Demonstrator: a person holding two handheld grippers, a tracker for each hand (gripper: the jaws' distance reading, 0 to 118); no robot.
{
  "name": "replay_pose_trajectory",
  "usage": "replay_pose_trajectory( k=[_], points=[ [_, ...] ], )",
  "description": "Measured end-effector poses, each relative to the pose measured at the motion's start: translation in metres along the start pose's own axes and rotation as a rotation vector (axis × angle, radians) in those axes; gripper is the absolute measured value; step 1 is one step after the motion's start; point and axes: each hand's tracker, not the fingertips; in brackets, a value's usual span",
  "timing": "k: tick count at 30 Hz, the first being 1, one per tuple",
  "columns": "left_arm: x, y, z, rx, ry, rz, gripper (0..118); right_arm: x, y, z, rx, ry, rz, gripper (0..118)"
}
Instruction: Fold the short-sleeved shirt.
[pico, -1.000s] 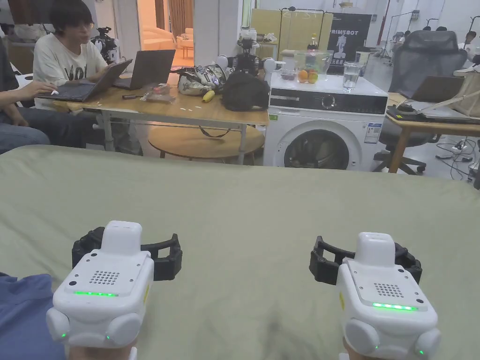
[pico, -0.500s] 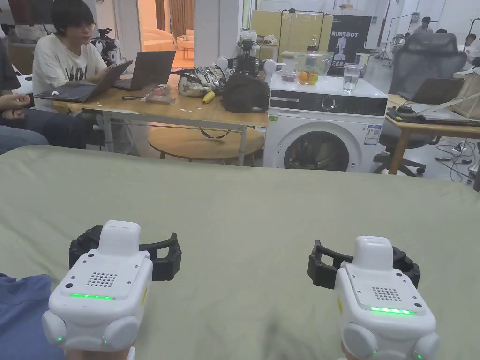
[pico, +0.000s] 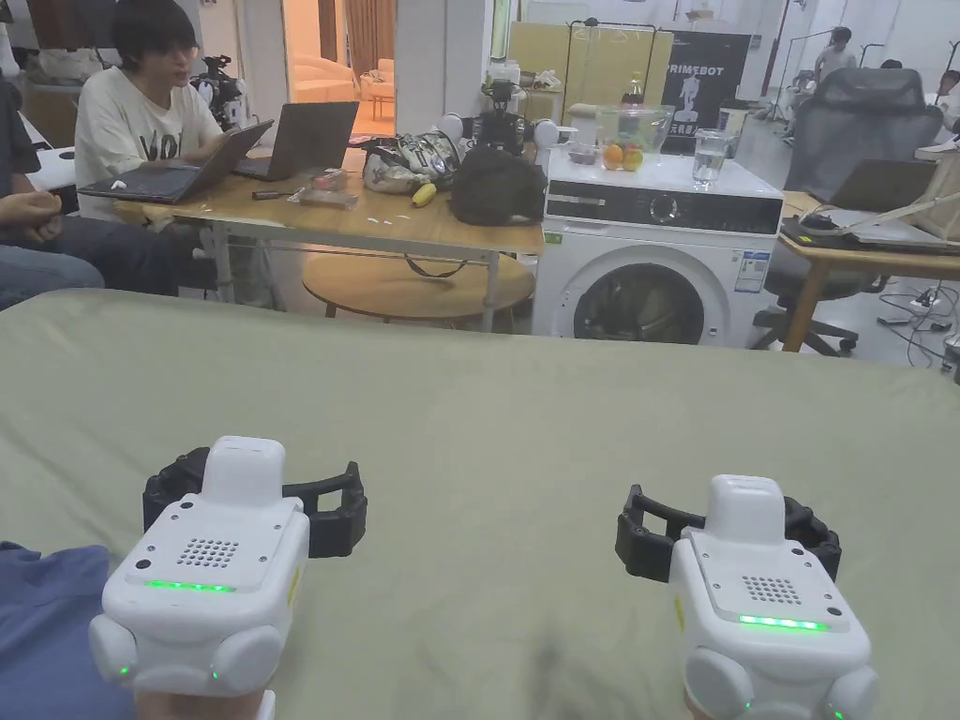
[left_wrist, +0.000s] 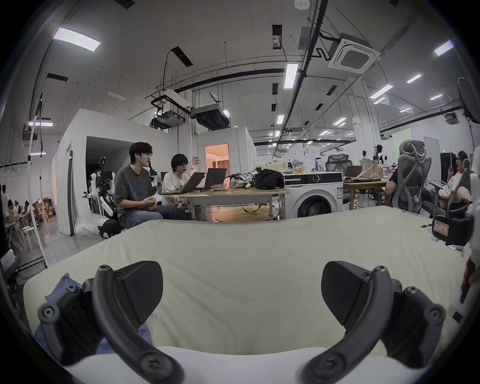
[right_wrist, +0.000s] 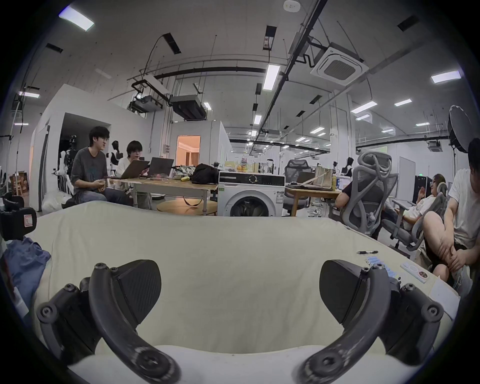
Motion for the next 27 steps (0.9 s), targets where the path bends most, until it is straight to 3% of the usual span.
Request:
replay_pose_trajectory(
  k=[27],
  points=[
    [0.0022, 0.0003, -0.0026, 0.007, -0.007, 0.01, 118, 0.0007, -0.001, -0.0022, -0.005, -0.013, -0.003, 118]
  ],
)
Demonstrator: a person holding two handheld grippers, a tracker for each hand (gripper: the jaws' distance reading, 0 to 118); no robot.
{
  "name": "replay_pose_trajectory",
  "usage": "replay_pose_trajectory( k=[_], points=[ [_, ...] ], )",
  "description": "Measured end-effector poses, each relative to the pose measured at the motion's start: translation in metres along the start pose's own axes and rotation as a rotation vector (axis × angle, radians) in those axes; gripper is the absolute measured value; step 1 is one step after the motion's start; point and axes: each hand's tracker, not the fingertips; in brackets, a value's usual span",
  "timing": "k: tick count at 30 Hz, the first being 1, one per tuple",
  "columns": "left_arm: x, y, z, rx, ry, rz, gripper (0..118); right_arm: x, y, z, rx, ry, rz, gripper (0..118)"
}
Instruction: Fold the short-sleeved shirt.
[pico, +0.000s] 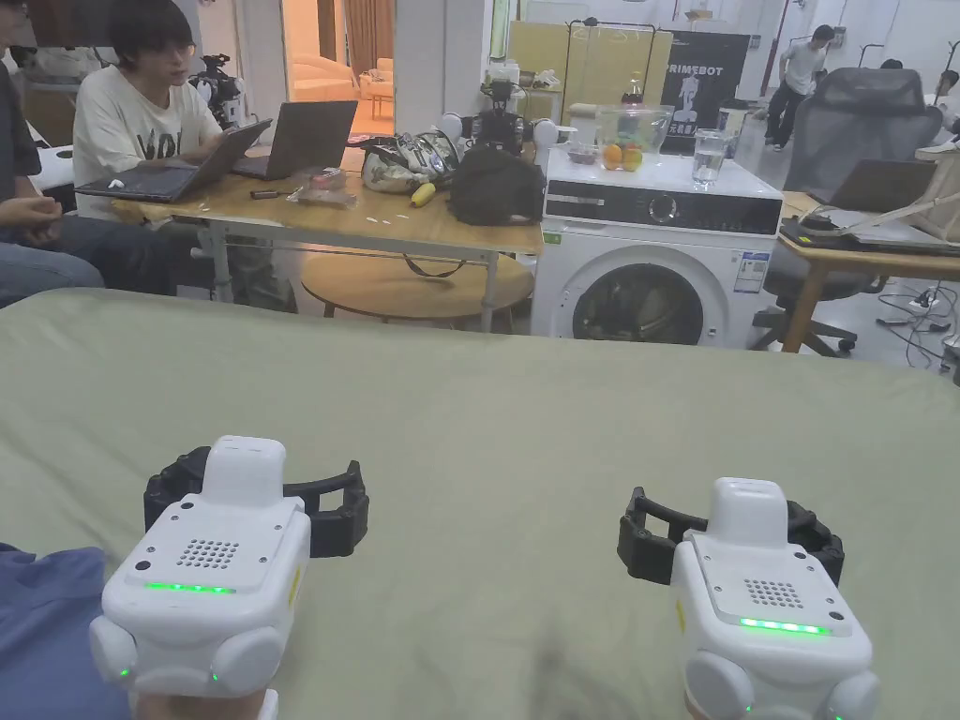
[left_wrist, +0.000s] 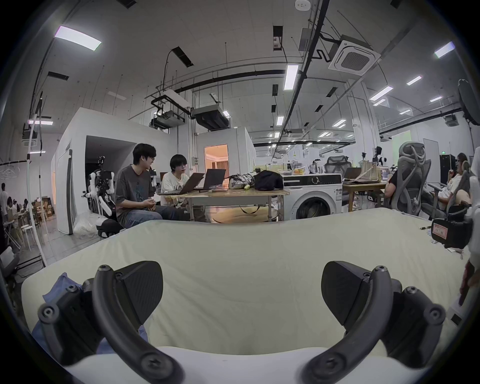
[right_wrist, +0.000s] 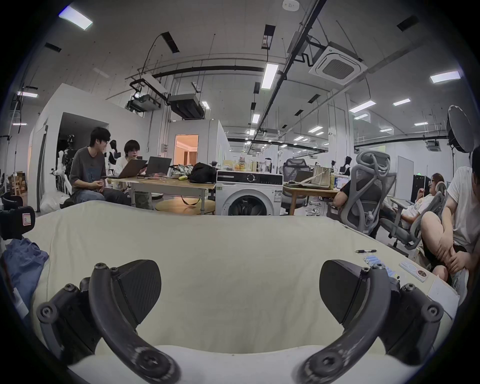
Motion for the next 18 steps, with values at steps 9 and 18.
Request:
replay_pose_trajectory(
  k=[9, 18],
  points=[
    [-0.003, 0.003, 0.003, 0.014, 0.014, 0.024, 118, -0.002, -0.001, 0.002, 0.007, -0.002, 0.0, 118],
    [-0.002, 0.004, 0.011, 0.071, 0.003, 0.022, 10, -0.003, 0.002, 0.008, 0.038, -0.005, 0.003, 0]
  ],
)
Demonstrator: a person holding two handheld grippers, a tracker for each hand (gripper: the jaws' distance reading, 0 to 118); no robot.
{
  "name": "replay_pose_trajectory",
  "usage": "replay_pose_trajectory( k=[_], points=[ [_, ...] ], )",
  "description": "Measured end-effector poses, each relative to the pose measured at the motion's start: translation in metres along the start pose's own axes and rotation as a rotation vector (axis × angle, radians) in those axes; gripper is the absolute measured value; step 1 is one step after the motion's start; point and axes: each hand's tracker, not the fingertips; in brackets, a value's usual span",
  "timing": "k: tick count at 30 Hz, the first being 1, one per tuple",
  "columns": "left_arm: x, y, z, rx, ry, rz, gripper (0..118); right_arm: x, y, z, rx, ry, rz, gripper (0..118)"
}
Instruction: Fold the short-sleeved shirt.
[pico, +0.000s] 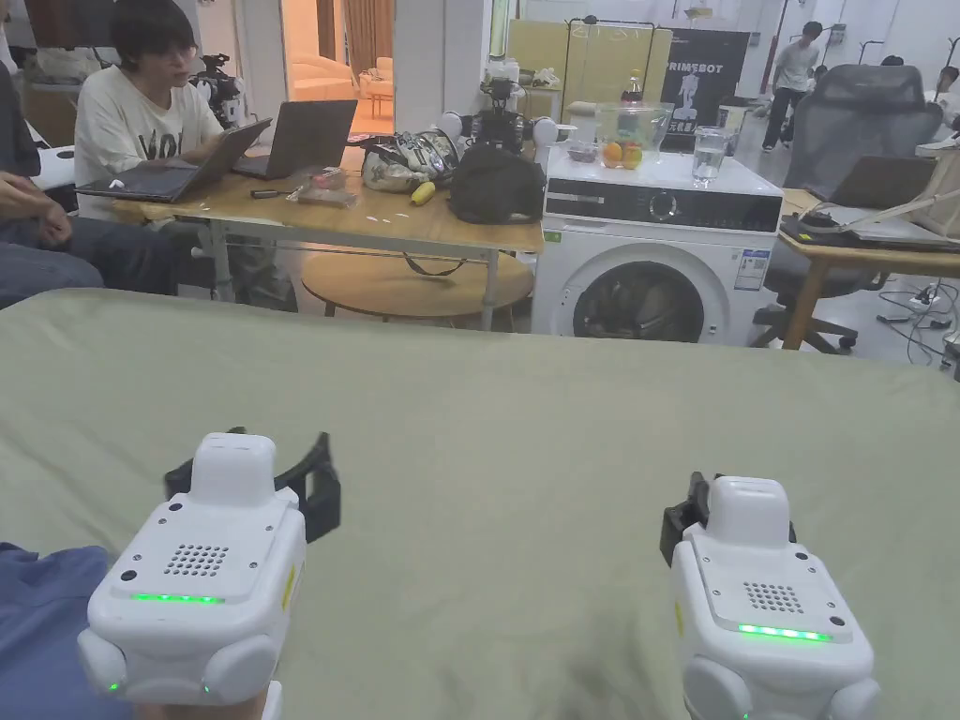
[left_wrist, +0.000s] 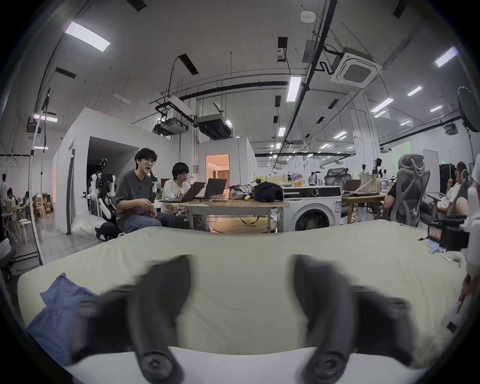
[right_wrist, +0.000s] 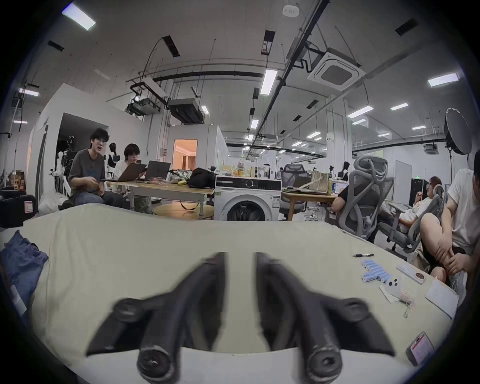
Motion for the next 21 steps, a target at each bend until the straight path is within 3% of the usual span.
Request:
replay_pose_trajectory(
  k=[3, 21],
  points=[
    [0.0, 0.0, -0.005, -0.062, 0.066, -0.017, 0, 0.0, 0.001, 0.004, 0.027, -0.026, 0.006, 0],
    [-0.013, 0.004, -0.002, -0.094, 0.002, 0.049, 0, 0.003, 0.002, 0.006, -0.023, -0.002, -0.036, 0]
  ],
)
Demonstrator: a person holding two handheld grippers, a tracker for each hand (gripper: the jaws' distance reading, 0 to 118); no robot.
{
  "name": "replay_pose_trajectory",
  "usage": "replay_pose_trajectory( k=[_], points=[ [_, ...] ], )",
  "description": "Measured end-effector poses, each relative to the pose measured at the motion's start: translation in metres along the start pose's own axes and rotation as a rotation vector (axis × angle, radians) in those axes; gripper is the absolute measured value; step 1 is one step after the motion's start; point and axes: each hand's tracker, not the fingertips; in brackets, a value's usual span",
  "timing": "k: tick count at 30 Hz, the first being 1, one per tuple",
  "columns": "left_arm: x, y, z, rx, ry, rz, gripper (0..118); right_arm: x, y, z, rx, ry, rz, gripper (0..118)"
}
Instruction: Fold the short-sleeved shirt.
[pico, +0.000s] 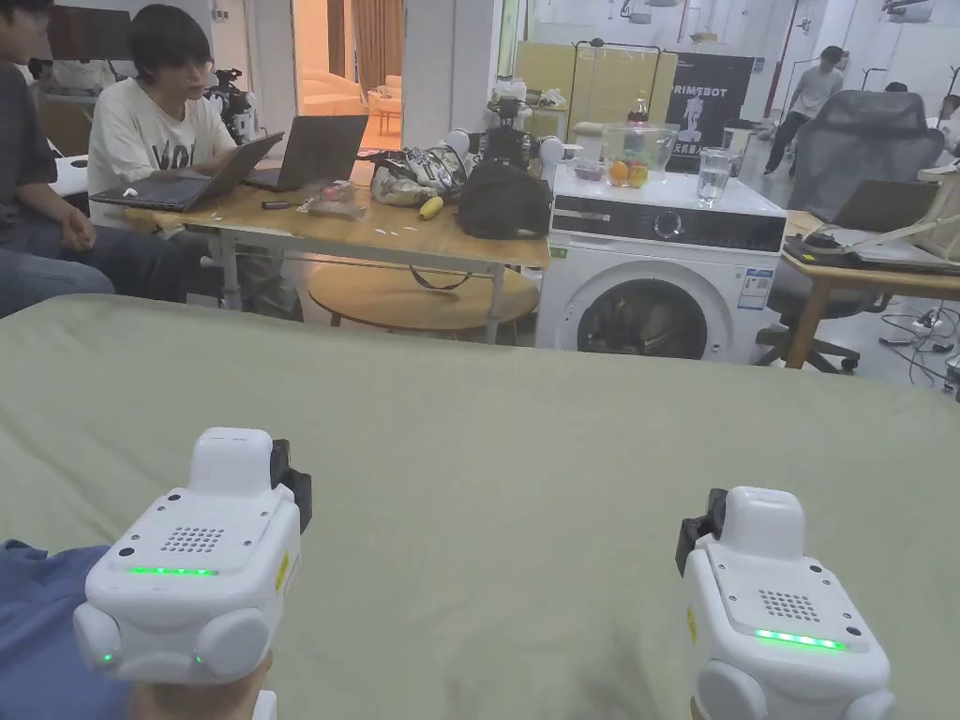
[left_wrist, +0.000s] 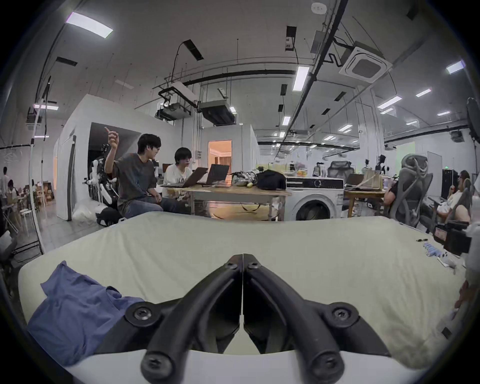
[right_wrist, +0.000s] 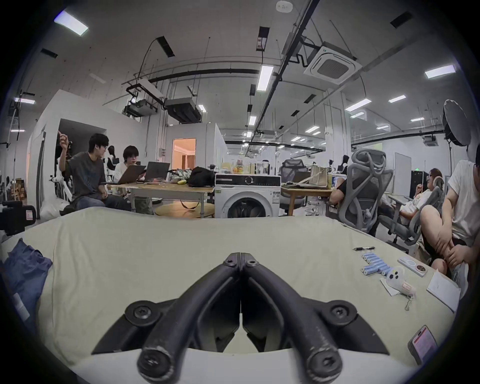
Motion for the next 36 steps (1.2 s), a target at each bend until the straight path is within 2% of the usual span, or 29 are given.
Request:
replay_pose_trajectory(
  k=[6, 10, 15, 22, 26, 27, 28, 30, 36],
  points=[
    [-0.007, 0.0, 0.003, -0.031, 0.017, -0.004, 0, -0.004, 0.003, 0.002, -0.013, 0.007, -0.015, 0],
    [-0.026, 0.005, 0.013, -0.052, 0.066, -0.01, 0, -0.02, 0.009, 0.0, -0.022, 0.042, -0.026, 0],
    [-0.07, 0.015, 0.033, -0.108, 0.172, -0.011, 0, -0.07, 0.019, 0.0, -0.03, 0.163, 0.0, 0],
    [-0.158, 0.014, 0.054, -0.393, 0.233, 0.041, 0, -0.148, 0.015, 0.003, -0.08, 0.326, 0.045, 0],
    [-0.205, 0.005, 0.059, -0.528, 0.257, 0.09, 0, -0.176, 0.005, 0.009, -0.107, 0.387, 0.068, 0],
    [-0.216, 0.002, 0.058, -0.572, 0.256, 0.104, 6, -0.18, 0.002, 0.01, -0.111, 0.396, 0.076, 0],
    [-0.225, -0.002, 0.057, -0.613, 0.246, 0.125, 27, -0.184, -0.001, 0.011, -0.116, 0.408, 0.084, 0],
    [-0.241, -0.012, 0.049, -0.687, 0.25, 0.163, 86, -0.189, -0.005, 0.012, -0.125, 0.42, 0.098, 0],
    [-0.273, -0.06, 0.021, -0.829, 0.231, 0.302, 86, -0.189, -0.013, 0.011, -0.146, 0.425, 0.113, 0]
  ],
)
